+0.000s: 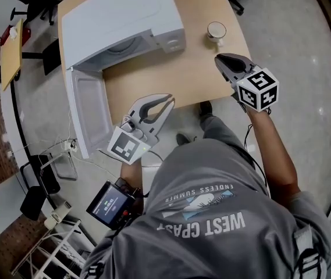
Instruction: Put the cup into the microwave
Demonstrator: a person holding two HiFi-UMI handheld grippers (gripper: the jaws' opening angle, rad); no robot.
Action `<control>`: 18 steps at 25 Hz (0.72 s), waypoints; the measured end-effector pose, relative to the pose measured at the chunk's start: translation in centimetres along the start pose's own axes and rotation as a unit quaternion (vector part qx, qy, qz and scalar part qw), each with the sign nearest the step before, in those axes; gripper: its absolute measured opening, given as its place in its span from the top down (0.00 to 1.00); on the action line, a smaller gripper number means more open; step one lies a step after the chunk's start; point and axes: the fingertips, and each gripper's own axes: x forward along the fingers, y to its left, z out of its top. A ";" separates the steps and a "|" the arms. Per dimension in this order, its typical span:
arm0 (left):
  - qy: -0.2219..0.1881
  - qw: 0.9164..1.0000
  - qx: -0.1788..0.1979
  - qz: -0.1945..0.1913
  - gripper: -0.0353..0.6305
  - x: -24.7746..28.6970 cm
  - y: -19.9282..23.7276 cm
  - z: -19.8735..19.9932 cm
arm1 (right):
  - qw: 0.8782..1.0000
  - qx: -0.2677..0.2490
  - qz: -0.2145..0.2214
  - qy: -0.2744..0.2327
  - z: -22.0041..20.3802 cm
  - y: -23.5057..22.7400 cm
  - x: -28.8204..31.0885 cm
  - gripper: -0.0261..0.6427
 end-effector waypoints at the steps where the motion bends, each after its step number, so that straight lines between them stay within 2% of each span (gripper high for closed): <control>1: 0.004 1.000 -0.005 0.001 0.91 0.6 0.4 -0.1 | 1.000 0.007 -0.007 0.009 -0.6 -1.5 0.7 0.93; 7: 0.025 0.999 -0.031 0.011 0.91 3.8 2.5 -1.8 | 0.995 0.021 -0.074 0.059 -5.3 -9.9 4.2 0.92; 9: 0.031 0.999 -0.038 0.014 0.91 4.3 2.9 -2.2 | 0.992 0.026 -0.091 0.078 -6.8 -11.7 5.1 0.85; 10: 0.036 0.998 -0.041 0.014 0.91 4.6 3.0 -2.4 | 0.991 0.028 -0.096 0.087 -7.5 -12.3 5.6 0.78; 18: 0.068 0.995 -0.061 0.025 0.91 6.2 3.9 -3.3 | 0.983 0.030 -0.113 0.140 -11.5 -14.9 9.3 0.71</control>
